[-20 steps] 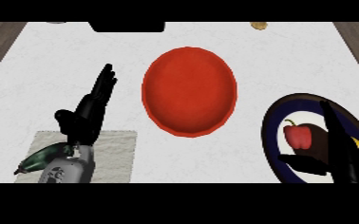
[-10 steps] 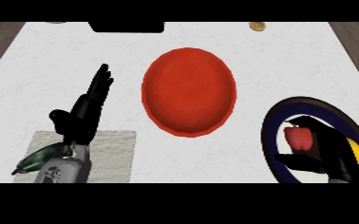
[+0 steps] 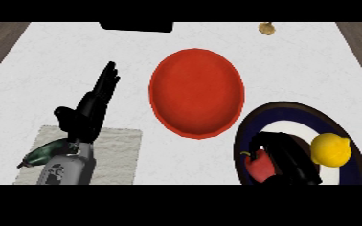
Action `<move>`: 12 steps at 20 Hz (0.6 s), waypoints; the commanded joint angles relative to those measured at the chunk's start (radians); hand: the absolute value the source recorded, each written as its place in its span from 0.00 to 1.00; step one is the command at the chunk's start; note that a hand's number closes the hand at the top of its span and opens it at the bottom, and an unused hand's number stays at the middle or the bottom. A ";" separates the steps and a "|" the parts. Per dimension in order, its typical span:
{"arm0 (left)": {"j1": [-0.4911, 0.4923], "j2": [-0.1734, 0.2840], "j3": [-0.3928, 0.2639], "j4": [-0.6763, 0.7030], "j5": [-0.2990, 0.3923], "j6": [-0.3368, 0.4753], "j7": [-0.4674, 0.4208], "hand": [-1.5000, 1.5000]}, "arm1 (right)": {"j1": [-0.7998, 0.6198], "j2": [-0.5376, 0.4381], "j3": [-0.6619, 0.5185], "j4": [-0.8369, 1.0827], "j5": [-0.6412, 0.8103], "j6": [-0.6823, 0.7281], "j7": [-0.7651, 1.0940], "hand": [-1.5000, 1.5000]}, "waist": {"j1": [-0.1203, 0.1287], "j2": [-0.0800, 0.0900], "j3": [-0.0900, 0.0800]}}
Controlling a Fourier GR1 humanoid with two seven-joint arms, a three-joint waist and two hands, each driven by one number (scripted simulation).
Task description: Pick the bell pepper from the plate and place it in the bowl
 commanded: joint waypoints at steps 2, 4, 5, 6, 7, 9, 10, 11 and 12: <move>-0.004 -0.004 -0.022 -0.005 -0.004 -0.015 -0.001 0.50 | 0.000 0.127 0.358 -0.002 -0.075 0.214 -0.132 1.00 | 0.057 0.015 0.029; 0.014 -0.010 -0.013 0.014 -0.009 0.002 -0.008 0.50 | 0.022 0.150 0.452 -0.045 -0.094 0.266 -0.147 1.00 | 0.007 0.009 0.027; 0.021 -0.013 -0.010 0.017 -0.010 0.005 -0.033 0.50 | 0.032 0.172 0.485 -0.087 -0.114 0.270 -0.163 1.00 | -0.011 0.007 0.027; -0.003 -0.010 0.011 0.001 -0.003 0.023 0.016 0.50 | 0.071 0.179 0.511 -0.142 -0.137 0.278 -0.163 1.00 | -0.028 0.004 0.028; -0.007 0.017 0.030 -0.001 0.002 0.009 0.017 0.50 | 0.100 0.173 0.536 -0.149 -0.149 0.262 -0.208 1.00 | -0.034 0.005 0.029; 0.000 0.008 0.032 0.013 0.002 0.013 0.004 0.50 | 0.126 0.173 0.554 -0.260 -0.187 0.277 -0.197 1.00 | -0.045 0.006 0.028; -0.009 -0.011 0.028 0.040 -0.011 0.035 -0.004 0.50 | 0.136 0.202 0.604 -0.322 -0.159 0.260 -0.148 1.00 | -0.050 0.006 0.028; 0.029 0.007 0.035 -0.012 0.010 0.011 -0.004 0.50 | 0.147 0.161 0.567 -0.390 -0.187 0.264 -0.174 1.00 | -0.045 0.004 0.028; -0.020 -0.021 0.021 0.053 -0.027 0.046 -0.011 0.50 | 0.168 0.120 0.586 -0.443 -0.161 0.246 -0.196 1.00 | -0.056 0.006 0.028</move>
